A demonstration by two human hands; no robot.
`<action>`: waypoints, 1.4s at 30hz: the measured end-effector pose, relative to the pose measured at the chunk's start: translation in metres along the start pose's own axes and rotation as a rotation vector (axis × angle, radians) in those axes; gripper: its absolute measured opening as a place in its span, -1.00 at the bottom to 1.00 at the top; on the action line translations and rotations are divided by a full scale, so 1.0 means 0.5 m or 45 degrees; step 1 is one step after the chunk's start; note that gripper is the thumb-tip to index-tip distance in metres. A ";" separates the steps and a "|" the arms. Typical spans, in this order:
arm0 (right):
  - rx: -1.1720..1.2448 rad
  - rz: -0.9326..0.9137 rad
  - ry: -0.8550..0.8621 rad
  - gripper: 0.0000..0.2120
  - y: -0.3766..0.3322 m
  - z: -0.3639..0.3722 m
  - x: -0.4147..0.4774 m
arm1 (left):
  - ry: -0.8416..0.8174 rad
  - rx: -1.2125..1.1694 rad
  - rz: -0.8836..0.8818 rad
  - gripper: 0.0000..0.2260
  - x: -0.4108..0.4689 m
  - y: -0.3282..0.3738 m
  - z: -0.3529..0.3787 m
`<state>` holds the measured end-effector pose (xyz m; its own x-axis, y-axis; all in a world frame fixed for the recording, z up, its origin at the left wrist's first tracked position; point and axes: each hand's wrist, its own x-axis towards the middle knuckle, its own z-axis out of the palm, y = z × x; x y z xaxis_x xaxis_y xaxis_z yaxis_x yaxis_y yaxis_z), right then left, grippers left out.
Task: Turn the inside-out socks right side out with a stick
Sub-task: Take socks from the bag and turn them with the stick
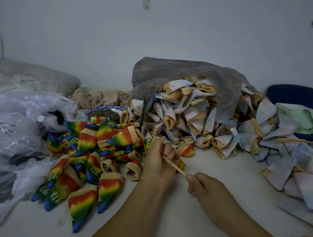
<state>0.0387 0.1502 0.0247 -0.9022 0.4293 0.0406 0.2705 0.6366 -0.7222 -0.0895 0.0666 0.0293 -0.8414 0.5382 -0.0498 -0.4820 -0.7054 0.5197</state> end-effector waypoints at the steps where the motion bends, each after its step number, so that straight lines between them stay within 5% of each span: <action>1: 0.060 0.031 -0.026 -0.63 -0.003 0.004 0.000 | -0.014 -0.011 -0.004 -0.60 -0.001 0.002 0.000; 9: -0.015 0.007 0.040 -0.63 0.011 0.001 0.008 | 0.159 0.344 0.177 -0.45 0.003 -0.011 -0.002; 15: -0.093 -0.044 0.084 -0.60 0.043 -0.034 0.020 | 0.117 0.329 0.088 -0.29 -0.008 -0.015 0.002; 20: -0.102 -0.024 0.073 -0.54 0.060 -0.047 0.026 | 0.139 0.213 0.133 -0.42 -0.003 -0.006 0.002; 24: -0.176 -0.011 0.111 -0.53 0.065 -0.048 0.028 | 0.090 0.179 0.191 -0.80 -0.007 0.019 0.002; 30: -0.164 0.000 0.094 -0.53 0.064 -0.049 0.031 | 0.086 0.163 0.114 -0.72 0.002 0.022 -0.003; 38: -0.150 -0.024 0.106 -0.54 0.058 -0.047 0.025 | -0.065 -0.038 0.035 -0.87 0.003 0.010 0.003; 42: -0.084 -0.042 0.093 -0.54 0.053 -0.038 0.022 | -0.162 -0.195 -0.059 -0.73 -0.001 0.008 0.002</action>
<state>0.0423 0.1838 0.0190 -0.8848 0.4515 0.1156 0.2647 0.6909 -0.6727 -0.0907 0.0639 0.0324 -0.7845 0.6187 0.0425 -0.5591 -0.7351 0.3835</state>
